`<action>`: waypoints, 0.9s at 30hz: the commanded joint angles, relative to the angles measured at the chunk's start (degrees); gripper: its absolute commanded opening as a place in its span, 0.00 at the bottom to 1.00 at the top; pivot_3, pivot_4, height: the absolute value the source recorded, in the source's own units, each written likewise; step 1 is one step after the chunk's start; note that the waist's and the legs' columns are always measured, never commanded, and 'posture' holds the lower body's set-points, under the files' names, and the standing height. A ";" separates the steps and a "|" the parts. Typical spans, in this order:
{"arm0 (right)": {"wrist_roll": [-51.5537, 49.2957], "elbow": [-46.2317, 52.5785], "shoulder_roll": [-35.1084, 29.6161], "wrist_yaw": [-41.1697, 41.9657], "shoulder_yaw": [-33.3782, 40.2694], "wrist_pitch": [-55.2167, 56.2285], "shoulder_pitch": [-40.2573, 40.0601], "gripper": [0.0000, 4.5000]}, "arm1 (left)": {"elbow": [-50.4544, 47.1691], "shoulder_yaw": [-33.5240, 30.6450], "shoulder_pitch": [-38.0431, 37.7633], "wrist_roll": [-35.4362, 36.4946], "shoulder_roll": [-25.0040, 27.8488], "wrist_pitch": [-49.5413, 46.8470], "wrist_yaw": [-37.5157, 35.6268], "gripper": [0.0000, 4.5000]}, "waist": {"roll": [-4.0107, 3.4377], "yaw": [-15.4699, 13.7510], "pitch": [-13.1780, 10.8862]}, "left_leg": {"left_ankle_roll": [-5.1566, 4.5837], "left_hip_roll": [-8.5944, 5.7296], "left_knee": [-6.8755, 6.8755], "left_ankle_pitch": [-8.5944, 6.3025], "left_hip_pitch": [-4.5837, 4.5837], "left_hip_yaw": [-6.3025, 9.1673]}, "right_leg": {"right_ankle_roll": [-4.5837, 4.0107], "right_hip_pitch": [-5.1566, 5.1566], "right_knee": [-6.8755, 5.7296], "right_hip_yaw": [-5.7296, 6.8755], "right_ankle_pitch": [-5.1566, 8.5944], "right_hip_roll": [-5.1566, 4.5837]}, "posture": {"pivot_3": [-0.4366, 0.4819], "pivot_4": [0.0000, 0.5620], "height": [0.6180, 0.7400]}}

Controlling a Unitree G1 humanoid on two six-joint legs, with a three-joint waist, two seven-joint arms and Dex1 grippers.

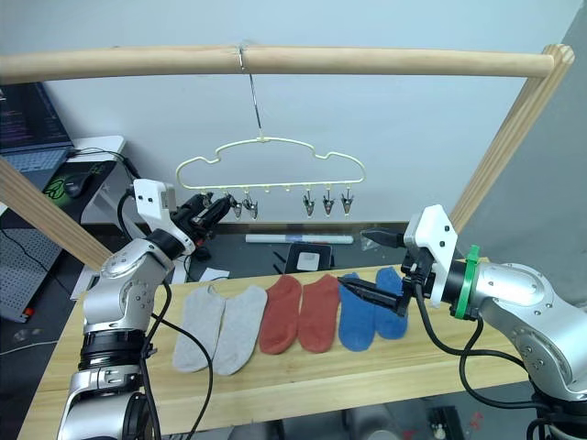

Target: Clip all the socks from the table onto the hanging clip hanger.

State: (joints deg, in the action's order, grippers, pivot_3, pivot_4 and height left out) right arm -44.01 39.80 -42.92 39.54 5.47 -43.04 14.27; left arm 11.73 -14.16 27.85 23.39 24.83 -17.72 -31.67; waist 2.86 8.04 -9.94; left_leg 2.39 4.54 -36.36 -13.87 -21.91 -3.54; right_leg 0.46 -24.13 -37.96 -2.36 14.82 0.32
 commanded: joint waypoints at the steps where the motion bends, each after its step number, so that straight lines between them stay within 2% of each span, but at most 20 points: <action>1: -0.40 1.65 0.07 -0.14 0.39 1.07 0.93 1.00 | -1.89 -0.35 0.60 -0.93 1.07 1.93 0.21 0.55 | -0.01 0.06 -0.06 | 0.00 0.00 0.00 0.00 0.00 0.01 | 0.00 -0.01 0.00 0.00 0.00 0.00 | 0.22 0.34 1.00; 8: -0.31 1.47 0.33 0.00 0.08 1.25 1.29 1.00 | -1.25 0.89 -0.18 -5.65 2.55 4.82 1.34 0.55 | -0.01 0.10 -0.19 | 0.00 0.01 0.02 0.00 0.00 0.04 | 0.00 -0.02 0.00 0.00 0.00 0.00 | 0.23 0.33 1.00; 27: -0.02 0.03 0.28 1.31 -0.48 1.63 2.84 1.00 | -1.96 2.16 -2.11 -10.57 2.65 7.00 3.22 0.55 | 0.02 0.02 -0.24 | 0.01 0.02 0.04 -0.01 -0.03 0.06 | 0.01 -0.03 0.03 0.00 0.01 -0.01 | 0.26 0.33 1.00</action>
State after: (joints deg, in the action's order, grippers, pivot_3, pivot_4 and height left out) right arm -43.96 39.21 -42.33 40.38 4.33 -42.61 16.45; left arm 11.75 -11.80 25.80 13.17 27.12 -11.96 -28.87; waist 2.88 8.06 -10.18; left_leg 2.40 4.55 -36.31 -13.88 -21.94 -3.48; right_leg 0.47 -24.17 -37.92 -2.37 14.83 0.31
